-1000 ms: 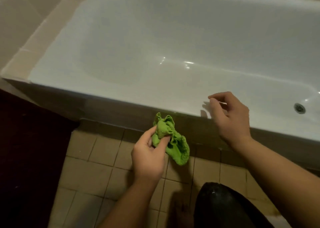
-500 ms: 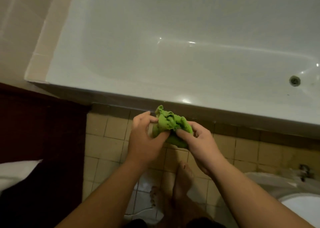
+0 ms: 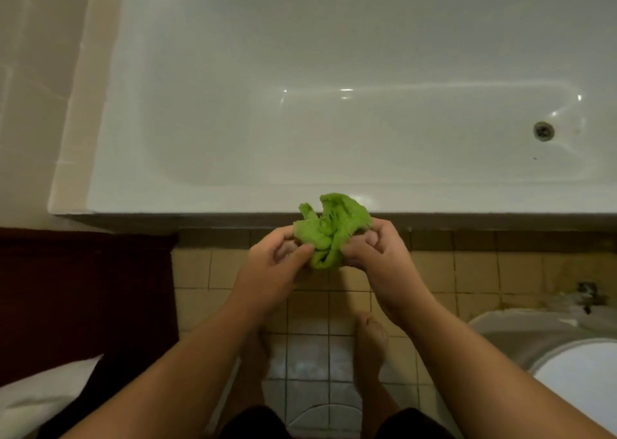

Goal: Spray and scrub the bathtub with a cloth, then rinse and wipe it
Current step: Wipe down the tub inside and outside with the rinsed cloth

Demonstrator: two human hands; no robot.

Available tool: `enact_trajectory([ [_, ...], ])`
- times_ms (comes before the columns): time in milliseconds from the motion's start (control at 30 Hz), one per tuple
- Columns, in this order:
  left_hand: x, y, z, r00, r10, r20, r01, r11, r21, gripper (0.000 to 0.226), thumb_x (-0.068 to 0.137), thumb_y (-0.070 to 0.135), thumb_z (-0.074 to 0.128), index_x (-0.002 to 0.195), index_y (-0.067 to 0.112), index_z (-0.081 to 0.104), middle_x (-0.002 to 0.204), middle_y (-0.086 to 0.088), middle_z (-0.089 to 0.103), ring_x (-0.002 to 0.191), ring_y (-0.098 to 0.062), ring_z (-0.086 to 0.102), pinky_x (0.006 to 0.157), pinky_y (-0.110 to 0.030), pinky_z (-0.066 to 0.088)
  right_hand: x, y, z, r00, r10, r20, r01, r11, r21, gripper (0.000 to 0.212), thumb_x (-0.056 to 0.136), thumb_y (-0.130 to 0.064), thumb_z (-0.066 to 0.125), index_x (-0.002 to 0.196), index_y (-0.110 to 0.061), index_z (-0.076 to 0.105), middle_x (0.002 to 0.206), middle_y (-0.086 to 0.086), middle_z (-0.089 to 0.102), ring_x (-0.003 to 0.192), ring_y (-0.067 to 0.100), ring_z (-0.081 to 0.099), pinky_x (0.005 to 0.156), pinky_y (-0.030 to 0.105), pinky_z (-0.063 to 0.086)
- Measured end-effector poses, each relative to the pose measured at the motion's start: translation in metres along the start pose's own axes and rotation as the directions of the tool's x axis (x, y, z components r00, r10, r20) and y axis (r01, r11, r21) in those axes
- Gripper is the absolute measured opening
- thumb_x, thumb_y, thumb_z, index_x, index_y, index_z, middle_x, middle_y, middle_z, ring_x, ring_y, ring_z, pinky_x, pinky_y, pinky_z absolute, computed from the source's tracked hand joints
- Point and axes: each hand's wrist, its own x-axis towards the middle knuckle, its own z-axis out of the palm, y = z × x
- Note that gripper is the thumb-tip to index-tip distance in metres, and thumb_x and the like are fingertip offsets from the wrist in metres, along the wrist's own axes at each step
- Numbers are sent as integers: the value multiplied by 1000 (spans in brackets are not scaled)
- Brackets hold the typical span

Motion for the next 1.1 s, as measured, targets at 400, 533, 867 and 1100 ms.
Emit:
enact_trajectory([
  [400,64,-21,-46,899,-114,422,-82,904,419,19,94,22,65,105,31,78,88,-16,73,78,-17,68,73,-45,59,8,87,89,881,-26,-473,39,999,17,54,71,-45,79,121,-33,63,113,2,73,103,20,73,88,53,61],
  [533,92,-6,-60,857,-140,495,-150,853,501,23,97,19,68,118,26,77,79,-6,65,69,-12,54,69,-29,49,23,102,102,802,114,-586,44,968,249,51,66,-58,81,114,-47,65,113,-2,76,107,28,73,95,61,57],
  [867,188,-20,-77,893,74,444,-450,140,882,58,103,64,37,150,31,46,147,-5,53,132,-30,51,104,-46,42,95,104,119,601,235,-764,136,912,387,57,98,-48,66,146,-23,45,126,-4,62,110,18,63,95,33,48],
  [1100,198,-33,-75,863,184,470,-486,49,873,61,102,69,21,145,35,50,138,3,62,118,-25,60,87,-39,45,138,99,172,588,308,-748,159,863,480,60,102,-57,48,150,-22,35,133,7,62,115,30,63,92,34,49],
])
